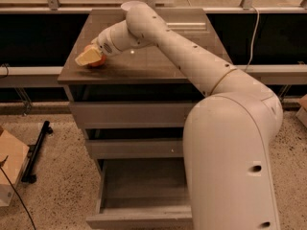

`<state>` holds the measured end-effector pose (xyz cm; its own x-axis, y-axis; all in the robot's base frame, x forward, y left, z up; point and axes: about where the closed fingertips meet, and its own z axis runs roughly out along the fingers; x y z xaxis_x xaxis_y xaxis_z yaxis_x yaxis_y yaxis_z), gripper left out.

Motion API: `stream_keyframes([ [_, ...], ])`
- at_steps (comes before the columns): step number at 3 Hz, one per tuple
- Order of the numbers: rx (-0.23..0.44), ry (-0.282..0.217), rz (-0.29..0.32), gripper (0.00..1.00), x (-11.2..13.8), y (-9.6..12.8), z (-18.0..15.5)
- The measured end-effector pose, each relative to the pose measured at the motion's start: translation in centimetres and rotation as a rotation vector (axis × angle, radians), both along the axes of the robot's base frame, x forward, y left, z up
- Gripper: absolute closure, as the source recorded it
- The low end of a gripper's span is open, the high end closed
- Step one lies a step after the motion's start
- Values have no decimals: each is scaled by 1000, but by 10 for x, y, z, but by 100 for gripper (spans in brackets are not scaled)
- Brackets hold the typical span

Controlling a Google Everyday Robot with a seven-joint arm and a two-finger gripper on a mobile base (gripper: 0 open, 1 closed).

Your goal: Place apple into bottom drawer

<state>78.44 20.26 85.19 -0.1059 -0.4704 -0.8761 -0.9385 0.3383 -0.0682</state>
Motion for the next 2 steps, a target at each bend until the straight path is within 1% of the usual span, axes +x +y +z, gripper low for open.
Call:
stream_keyframes([
  [1, -2, 5, -2, 64, 0, -2, -3],
  [2, 18, -36, 0, 94, -18, -25, 16],
])
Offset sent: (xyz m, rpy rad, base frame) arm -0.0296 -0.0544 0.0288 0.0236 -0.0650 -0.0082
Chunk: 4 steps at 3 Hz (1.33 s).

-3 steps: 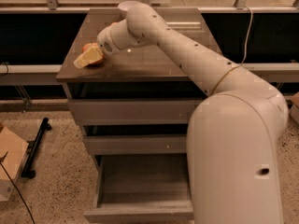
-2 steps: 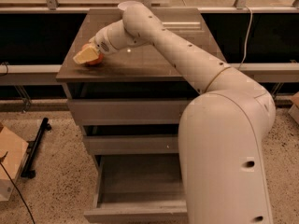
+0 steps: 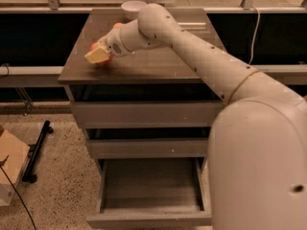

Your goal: Place apple into bottom drawer

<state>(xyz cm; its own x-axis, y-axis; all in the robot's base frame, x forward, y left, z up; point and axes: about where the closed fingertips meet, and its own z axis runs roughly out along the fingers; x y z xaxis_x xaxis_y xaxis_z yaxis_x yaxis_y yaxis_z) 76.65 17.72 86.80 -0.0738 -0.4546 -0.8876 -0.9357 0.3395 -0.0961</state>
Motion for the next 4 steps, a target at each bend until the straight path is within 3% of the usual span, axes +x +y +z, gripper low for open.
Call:
stream_keyframes([
  [1, 25, -63, 17, 100, -35, -33, 25],
  [2, 41, -100, 30, 100, -90, -65, 43],
  [3, 87, -79, 37, 100, -152, -77, 43],
  [4, 122, -6, 8, 100, -210, -93, 16],
])
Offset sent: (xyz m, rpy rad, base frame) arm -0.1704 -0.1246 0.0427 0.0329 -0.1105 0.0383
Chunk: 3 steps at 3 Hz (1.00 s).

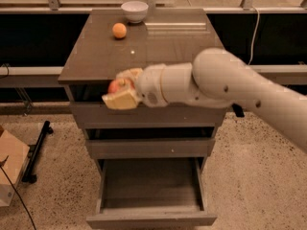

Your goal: Place apple into bottom drawer

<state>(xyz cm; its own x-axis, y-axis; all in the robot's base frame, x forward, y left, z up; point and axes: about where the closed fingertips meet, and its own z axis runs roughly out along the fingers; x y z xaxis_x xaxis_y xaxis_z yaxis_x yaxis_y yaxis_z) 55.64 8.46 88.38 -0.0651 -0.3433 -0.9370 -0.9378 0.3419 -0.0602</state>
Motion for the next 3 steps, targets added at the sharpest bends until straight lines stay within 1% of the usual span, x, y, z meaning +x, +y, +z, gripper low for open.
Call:
stream_keyframes([
  [1, -9, 94, -98, 100, -38, -39, -64],
  [2, 29, 165, -194, 100, -63, -64, -140],
  [3, 54, 185, -258, 100, -54, -75, -164],
])
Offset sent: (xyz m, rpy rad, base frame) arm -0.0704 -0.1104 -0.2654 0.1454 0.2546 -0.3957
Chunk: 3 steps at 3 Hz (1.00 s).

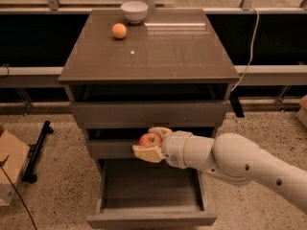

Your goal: Place apple into bottom drawer

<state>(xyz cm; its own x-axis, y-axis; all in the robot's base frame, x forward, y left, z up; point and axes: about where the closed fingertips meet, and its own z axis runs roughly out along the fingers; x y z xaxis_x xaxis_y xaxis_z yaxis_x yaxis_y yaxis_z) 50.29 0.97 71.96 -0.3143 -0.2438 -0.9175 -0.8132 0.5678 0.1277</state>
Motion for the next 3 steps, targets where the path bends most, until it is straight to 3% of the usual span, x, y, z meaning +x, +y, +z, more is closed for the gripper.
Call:
stream_keyframes([
  [1, -37, -19, 21, 100, 1, 3, -2],
  [2, -52, 0, 54, 100, 5, 12, -35],
  [3, -10, 56, 83, 100, 10, 22, -92],
])
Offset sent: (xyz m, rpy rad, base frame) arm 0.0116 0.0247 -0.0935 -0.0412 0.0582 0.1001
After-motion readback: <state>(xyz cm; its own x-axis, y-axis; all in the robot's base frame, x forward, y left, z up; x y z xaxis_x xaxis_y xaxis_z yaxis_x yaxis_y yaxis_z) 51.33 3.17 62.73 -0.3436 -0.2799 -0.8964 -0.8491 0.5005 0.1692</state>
